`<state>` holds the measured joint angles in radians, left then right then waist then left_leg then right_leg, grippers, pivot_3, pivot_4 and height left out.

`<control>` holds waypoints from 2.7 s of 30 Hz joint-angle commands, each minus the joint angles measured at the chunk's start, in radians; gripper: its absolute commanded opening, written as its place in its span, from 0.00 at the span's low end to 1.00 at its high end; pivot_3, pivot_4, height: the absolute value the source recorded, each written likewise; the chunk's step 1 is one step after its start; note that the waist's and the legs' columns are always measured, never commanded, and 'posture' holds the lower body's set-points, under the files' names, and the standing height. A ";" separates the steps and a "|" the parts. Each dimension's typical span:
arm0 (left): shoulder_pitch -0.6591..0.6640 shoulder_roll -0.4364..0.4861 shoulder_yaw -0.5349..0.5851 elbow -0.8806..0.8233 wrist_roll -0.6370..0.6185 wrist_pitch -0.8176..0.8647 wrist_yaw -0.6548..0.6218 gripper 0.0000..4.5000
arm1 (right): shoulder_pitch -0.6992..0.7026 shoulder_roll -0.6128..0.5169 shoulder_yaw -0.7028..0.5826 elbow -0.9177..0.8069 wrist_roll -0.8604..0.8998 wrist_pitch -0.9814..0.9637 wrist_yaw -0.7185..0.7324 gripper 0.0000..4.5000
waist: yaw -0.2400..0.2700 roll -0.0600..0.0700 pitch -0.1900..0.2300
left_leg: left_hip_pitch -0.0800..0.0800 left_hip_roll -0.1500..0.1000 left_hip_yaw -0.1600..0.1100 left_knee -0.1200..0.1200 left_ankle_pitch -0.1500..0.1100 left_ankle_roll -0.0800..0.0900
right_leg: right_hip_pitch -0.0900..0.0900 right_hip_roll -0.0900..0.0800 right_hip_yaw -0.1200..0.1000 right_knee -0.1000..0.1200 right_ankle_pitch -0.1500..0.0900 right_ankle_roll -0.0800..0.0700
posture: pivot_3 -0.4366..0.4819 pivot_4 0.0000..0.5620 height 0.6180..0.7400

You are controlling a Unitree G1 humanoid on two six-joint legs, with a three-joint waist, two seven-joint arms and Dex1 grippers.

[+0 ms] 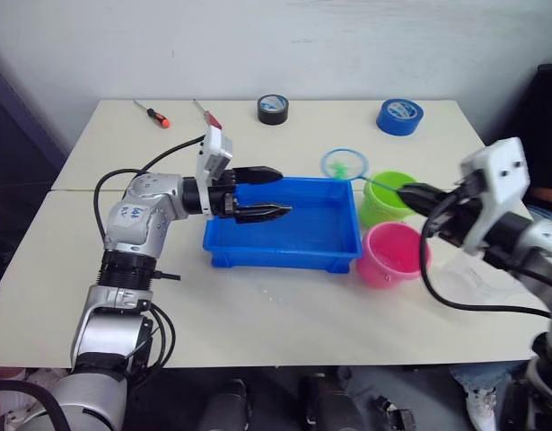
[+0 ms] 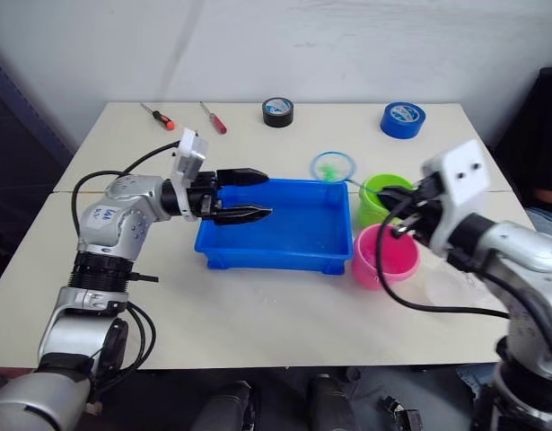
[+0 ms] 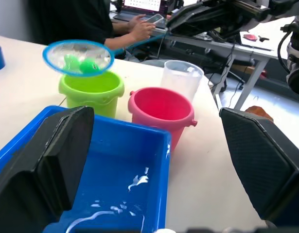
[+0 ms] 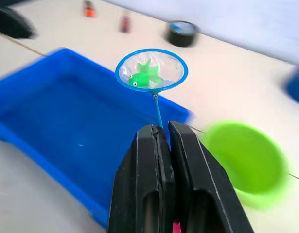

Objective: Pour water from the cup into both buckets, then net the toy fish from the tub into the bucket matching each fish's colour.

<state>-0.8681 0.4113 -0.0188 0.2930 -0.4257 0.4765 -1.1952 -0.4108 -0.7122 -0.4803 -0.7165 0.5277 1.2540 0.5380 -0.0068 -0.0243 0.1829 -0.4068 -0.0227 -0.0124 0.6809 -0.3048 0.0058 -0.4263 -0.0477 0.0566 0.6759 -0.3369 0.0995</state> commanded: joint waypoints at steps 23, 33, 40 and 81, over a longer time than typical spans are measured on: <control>-0.012 -0.047 -0.040 0.028 0.046 -0.119 0.011 0.99 | 0.274 -0.676 0.456 0.534 -1.078 -1.440 -0.124 0.00 | 0.003 0.000 0.000 | 0.001 0.000 0.006 0.001 0.002 -0.003 | 0.000 0.002 0.003 -0.001 0.000 0.000 | 0.48 0.27 0.97; -0.015 -0.040 -0.036 0.028 0.041 -0.114 0.004 0.99 | 0.308 -0.586 0.297 0.528 -0.991 -1.457 -0.046 0.00 | 0.004 0.000 0.000 | 0.002 0.001 0.006 0.001 0.002 -0.003 | 0.000 0.002 0.003 0.000 0.000 0.000 | 0.48 0.27 0.97; 0.015 0.059 -0.058 -0.040 0.034 -0.088 -0.116 0.99 | 0.301 -0.326 0.106 0.247 -0.418 -1.009 0.168 0.00 | 0.002 0.000 0.000 | 0.002 0.002 0.006 0.002 0.002 -0.003 | 0.001 0.003 0.004 0.001 0.000 0.000 | 0.48 0.27 0.97; 0.169 0.427 -0.023 -0.116 -0.030 0.006 -0.255 1.00 | 0.825 -0.102 -0.183 -0.040 0.001 -0.746 0.387 0.99 | 0.022 0.001 0.000 | 0.009 0.001 -0.006 0.000 -0.004 0.004 | 0.018 0.000 -0.006 -0.013 0.000 0.000 | 0.48 0.27 0.97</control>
<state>-0.6795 0.8366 -0.0652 0.1489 -0.4456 0.4824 -1.4528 0.3854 -0.8283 -0.5068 -0.7064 0.4548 0.4522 0.9200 0.0152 -0.0238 0.1832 -0.3974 -0.0212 -0.0181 0.6811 -0.3089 0.0101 -0.4080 -0.0478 0.0502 0.6624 -0.3366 0.0997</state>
